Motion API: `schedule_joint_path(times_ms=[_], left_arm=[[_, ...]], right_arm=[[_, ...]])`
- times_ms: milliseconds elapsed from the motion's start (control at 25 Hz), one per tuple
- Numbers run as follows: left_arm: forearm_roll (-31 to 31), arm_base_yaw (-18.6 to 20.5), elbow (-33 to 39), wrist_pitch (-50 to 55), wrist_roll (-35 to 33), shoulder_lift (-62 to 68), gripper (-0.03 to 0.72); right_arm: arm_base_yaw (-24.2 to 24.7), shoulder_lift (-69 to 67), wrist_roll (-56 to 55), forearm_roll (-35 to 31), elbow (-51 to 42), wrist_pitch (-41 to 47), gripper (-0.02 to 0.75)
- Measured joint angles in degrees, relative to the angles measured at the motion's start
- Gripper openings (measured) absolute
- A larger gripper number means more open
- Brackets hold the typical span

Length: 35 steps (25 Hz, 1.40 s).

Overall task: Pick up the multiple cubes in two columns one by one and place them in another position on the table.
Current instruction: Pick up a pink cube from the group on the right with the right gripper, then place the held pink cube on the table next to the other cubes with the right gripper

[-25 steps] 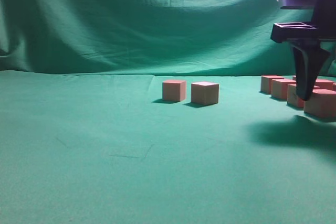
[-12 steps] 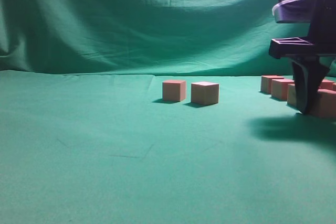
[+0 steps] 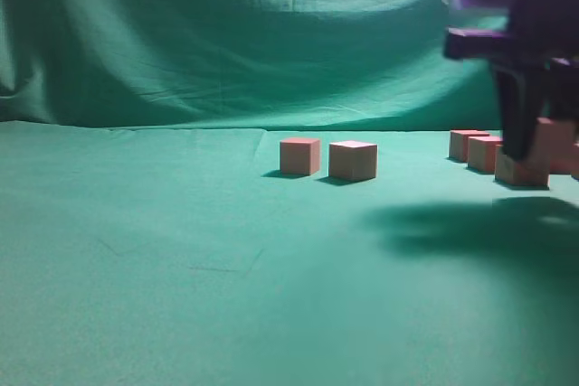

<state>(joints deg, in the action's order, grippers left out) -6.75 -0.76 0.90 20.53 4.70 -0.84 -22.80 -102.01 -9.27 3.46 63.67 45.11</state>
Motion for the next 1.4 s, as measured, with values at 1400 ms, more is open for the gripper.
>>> schedule_joint_path(times_ms=[1400], left_arm=[[0.00,0.00,0.00,0.00,0.00,0.00,0.000]], right_arm=[[-21.16,-34.52,-8.05,-0.55,59.24,22.38,0.265]])
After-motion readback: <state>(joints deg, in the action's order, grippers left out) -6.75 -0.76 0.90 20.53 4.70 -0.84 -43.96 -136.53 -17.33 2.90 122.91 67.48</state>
